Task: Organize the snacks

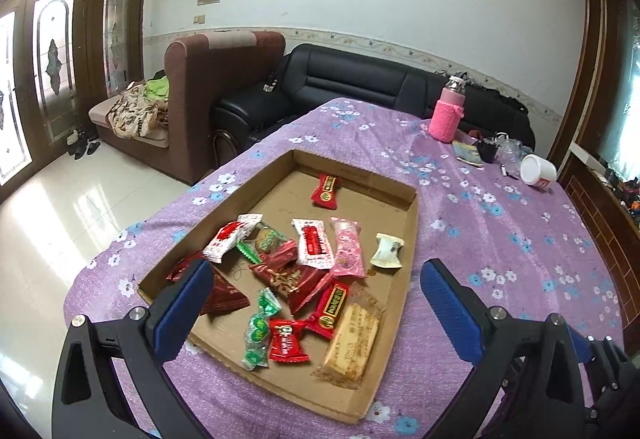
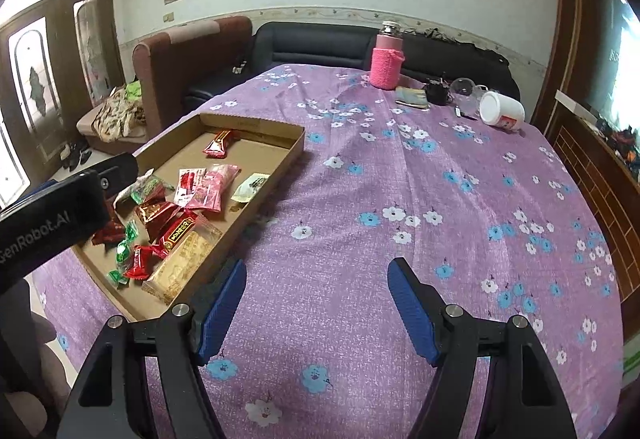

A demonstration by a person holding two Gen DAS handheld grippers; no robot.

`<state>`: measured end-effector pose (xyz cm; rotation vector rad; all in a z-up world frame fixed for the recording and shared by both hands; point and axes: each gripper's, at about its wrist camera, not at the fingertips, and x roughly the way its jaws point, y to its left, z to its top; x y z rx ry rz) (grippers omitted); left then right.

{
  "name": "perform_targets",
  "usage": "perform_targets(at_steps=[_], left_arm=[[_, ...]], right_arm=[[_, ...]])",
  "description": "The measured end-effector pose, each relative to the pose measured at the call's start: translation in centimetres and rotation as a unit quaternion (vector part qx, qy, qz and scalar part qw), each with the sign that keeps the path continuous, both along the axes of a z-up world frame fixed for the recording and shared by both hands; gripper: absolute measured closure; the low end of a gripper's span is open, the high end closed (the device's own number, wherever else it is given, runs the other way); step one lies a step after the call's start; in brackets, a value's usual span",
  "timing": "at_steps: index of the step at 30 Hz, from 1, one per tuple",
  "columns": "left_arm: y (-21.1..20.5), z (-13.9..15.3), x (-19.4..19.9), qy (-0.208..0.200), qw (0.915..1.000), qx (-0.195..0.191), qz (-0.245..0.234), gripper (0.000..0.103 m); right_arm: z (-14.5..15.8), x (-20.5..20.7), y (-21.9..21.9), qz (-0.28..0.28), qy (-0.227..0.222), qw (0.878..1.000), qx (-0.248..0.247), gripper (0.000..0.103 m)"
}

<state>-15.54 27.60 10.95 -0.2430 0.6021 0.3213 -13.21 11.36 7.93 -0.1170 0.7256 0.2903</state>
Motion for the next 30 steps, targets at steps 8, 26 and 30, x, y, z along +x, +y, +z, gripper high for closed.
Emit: perform_targets(at_steps=[8,26,30], left_arm=[[-1.3,0.4,-0.4,-0.006,0.9999,0.009,-0.006,0.000],[-2.1,0.1,-0.7,0.000,0.9997,0.009,-0.022,0.000],[-1.6,-0.2,-0.3,0.005,0.9998,0.005,-0.020,0.000]], right_arm=[[-0.2,-0.2,-1.5,-0.012,0.003,1.000,0.018,0.026],[-0.8,-0.9,-2.6,-0.023,0.009,0.999,0.026,0.025],[-1.0,-0.8,-2.2,-0.021,0.014,0.999,0.023,0.025]])
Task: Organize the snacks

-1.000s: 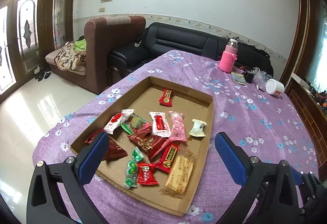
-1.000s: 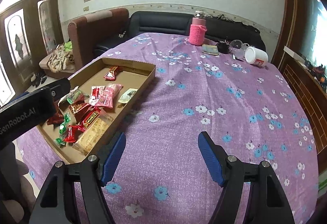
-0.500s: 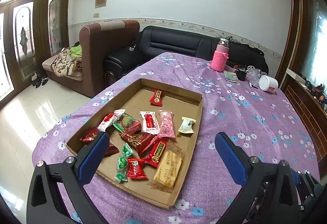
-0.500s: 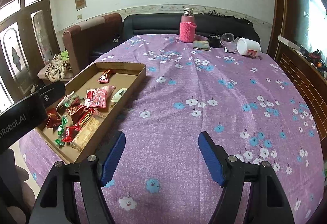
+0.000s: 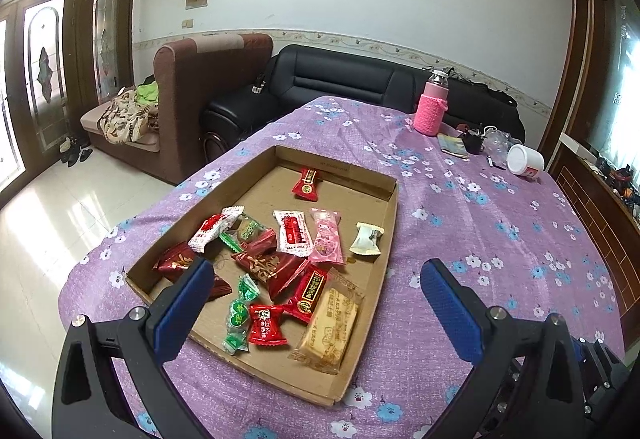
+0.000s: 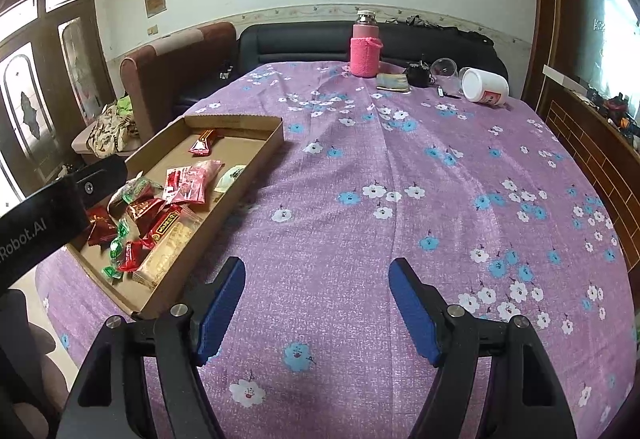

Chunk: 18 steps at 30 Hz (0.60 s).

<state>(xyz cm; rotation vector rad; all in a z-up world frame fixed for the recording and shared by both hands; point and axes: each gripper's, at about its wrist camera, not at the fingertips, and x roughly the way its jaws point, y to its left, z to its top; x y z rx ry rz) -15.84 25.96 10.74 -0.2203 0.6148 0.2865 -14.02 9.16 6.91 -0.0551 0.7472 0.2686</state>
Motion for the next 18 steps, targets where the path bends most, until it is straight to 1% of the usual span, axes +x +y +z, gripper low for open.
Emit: perform_targets(at_steps=[9,18], left_arm=[[0.50,-0.67,0.54,0.009,0.9999,-0.007,0.004,0.000],[0.46,-0.66,0.56,0.009,0.9999,-0.006,0.003,0.000]], right_arm=[[-0.68,0.45,0.69,0.005,0.011,1.000,-0.006,0.025],[-0.91,0.54,0.86,0.007,0.014,1.000,-0.006,0.025]])
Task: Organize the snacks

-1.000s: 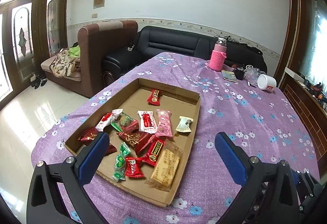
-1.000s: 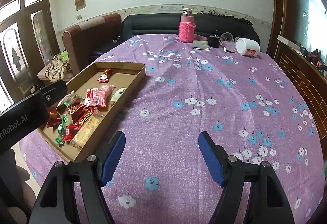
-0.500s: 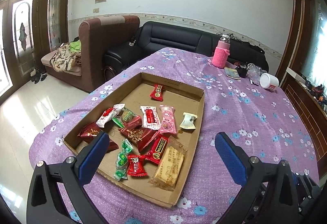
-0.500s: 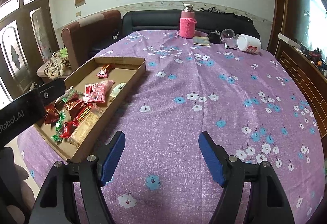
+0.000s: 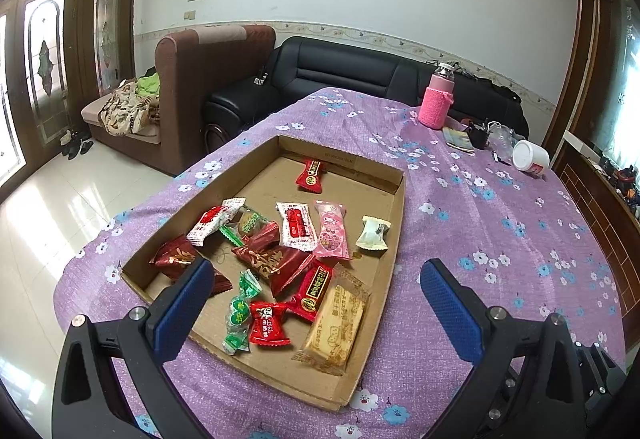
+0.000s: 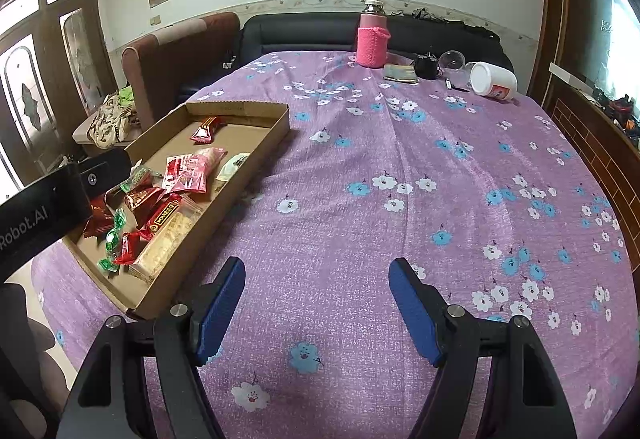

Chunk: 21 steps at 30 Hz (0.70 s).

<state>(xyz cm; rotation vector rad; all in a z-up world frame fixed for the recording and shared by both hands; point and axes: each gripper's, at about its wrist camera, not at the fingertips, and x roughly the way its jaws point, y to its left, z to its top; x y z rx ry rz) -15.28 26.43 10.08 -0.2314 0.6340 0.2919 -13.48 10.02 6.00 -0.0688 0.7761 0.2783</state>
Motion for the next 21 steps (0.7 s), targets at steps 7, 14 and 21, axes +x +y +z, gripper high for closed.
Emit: perform_targets(at_steps=[7,14,21], left_arm=[[0.1,-0.2,0.1,0.001,1.0000,0.001,0.000,0.000],[0.1,-0.3,0.1,0.003,1.0000,0.001,0.000,0.000],[1.2,2.1,-1.4,-0.041,0.9976,0.044,0.036,0.000]], right_arm=[[0.0,-0.3,0.5,0.009,-0.005,1.000,-0.004,0.025],[0.1,-0.8,0.9,0.018,-0.017,1.000,-0.008,0.025],[2.5,-0.5,2.3,0.043,-0.050,0.998,-0.004,0.025]])
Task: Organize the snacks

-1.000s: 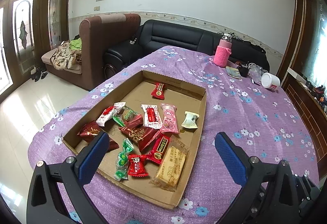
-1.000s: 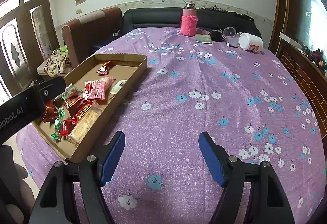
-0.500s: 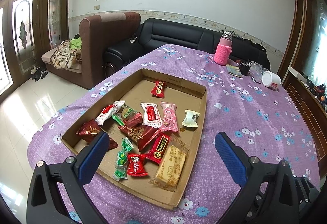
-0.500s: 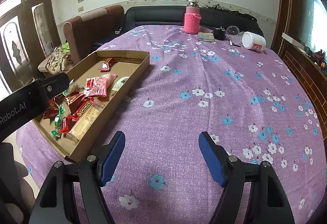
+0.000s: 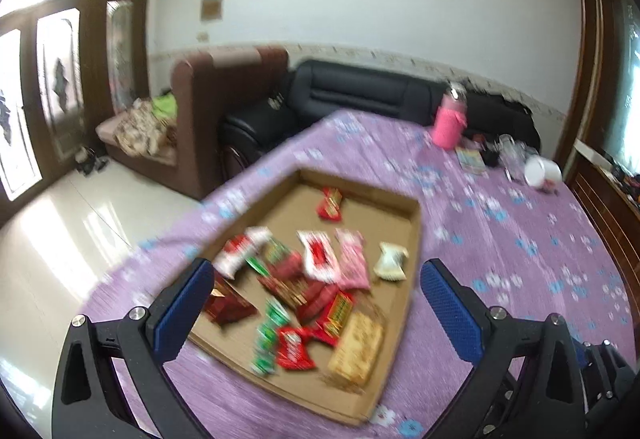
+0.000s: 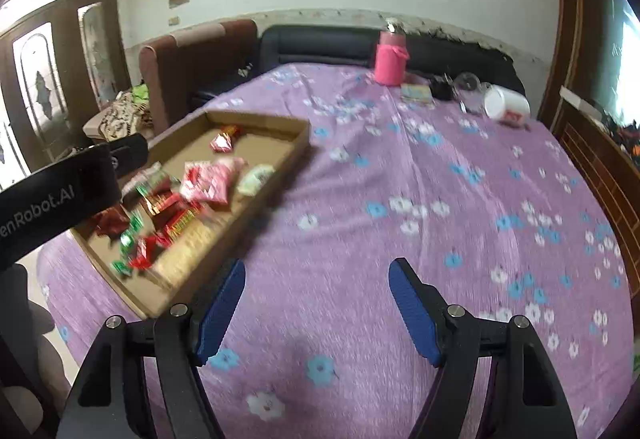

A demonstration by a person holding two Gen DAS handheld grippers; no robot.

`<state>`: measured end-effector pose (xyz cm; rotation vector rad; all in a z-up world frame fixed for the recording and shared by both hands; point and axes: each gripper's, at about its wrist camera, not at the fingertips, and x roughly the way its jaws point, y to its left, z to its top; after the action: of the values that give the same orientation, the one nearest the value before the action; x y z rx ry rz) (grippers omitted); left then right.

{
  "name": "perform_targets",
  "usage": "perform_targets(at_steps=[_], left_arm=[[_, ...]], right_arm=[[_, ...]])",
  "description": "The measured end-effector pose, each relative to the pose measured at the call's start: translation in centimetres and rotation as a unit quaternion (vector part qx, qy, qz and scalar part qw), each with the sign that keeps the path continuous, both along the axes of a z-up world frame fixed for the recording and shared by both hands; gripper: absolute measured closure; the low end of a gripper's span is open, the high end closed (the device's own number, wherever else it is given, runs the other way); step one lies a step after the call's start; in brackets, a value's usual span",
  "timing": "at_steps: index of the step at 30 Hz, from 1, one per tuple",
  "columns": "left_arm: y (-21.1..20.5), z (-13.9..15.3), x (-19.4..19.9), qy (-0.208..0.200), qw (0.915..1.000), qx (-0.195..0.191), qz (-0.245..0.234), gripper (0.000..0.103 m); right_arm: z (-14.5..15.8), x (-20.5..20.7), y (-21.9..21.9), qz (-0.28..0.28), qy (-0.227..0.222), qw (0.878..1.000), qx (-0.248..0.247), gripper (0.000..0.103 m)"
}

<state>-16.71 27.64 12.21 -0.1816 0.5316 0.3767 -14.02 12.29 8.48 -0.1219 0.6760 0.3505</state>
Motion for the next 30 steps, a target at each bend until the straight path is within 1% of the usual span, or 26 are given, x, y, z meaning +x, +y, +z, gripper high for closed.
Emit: perform_targets(at_steps=[1,3,5,6,9,11,13,14,16,17,18,20,23,26,28,30], left_arm=[[0.3,0.6,-0.6,-0.013,0.9998,0.010,0.011,0.000],[0.6,2.2,-2.1,-0.053,0.9969,0.041,0.040,0.000],[0.7,3.6,-3.9,-0.101,0.9910,0.063,0.061,0.000],[0.7,4.3,-4.9,-0.125,0.9874,0.070,0.067,0.000],[0.7,5.7,-6.5,-0.169,0.9791,0.080,0.080,0.000],[0.9,6.3,-7.0,-0.183,0.9768,0.072,0.084,0.000],[1.3,6.4,-6.7,-0.184,0.9788,0.051,0.074,0.000],[1.8,6.3,-6.0,-0.176,0.9821,0.030,0.059,0.000],[2.7,5.6,-3.8,-0.126,0.9916,-0.019,0.019,0.000],[3.1,5.1,-2.8,-0.096,0.9947,-0.038,0.009,0.000],[3.3,4.5,-2.2,-0.077,0.9958,-0.048,0.011,0.000],[3.5,3.8,-2.3,-0.074,0.9957,-0.048,0.030,0.000],[3.4,3.5,-3.7,-0.094,0.9944,-0.025,0.042,0.000],[3.5,3.8,-3.5,-0.098,0.9937,-0.011,0.052,0.000],[3.8,4.0,-3.3,-0.097,0.9934,-0.007,0.060,0.000],[4.2,3.7,-2.5,-0.086,0.9944,-0.008,0.061,0.000]], right_arm=[[0.5,-0.1,0.3,0.007,-0.007,1.000,0.003,0.025],[1.6,-0.3,1.1,0.019,-0.024,0.999,0.007,0.025],[2.3,-0.8,1.9,0.033,-0.041,0.999,0.008,0.023],[2.5,-1.1,2.2,0.038,-0.047,0.998,0.008,0.020],[2.7,-1.8,2.8,0.050,-0.066,0.996,0.010,0.019],[2.8,-2.2,2.8,0.053,-0.079,0.995,0.012,0.019],[2.9,-2.2,2.6,0.055,-0.084,0.995,0.023,0.019],[2.9,-2.2,2.5,0.054,-0.085,0.995,0.027,0.019],[3.0,-2.0,2.4,0.052,-0.085,0.995,0.030,0.018],[3.0,-2.0,2.4,0.053,-0.084,0.995,0.030,0.018],[2.9,-1.9,2.4,0.053,-0.083,0.995,0.027,0.018],[2.6,-1.8,2.4,0.052,-0.079,0.995,0.022,0.018],[1.9,-1.8,2.4,0.053,-0.072,0.996,0.019,0.018],[1.5,-1.7,3.0,0.059,-0.065,0.996,0.015,0.018],[1.4,-1.8,3.4,0.064,-0.065,0.996,0.013,0.018],[1.3,-2.0,3.8,0.071,-0.067,0.995,0.010,0.018]])
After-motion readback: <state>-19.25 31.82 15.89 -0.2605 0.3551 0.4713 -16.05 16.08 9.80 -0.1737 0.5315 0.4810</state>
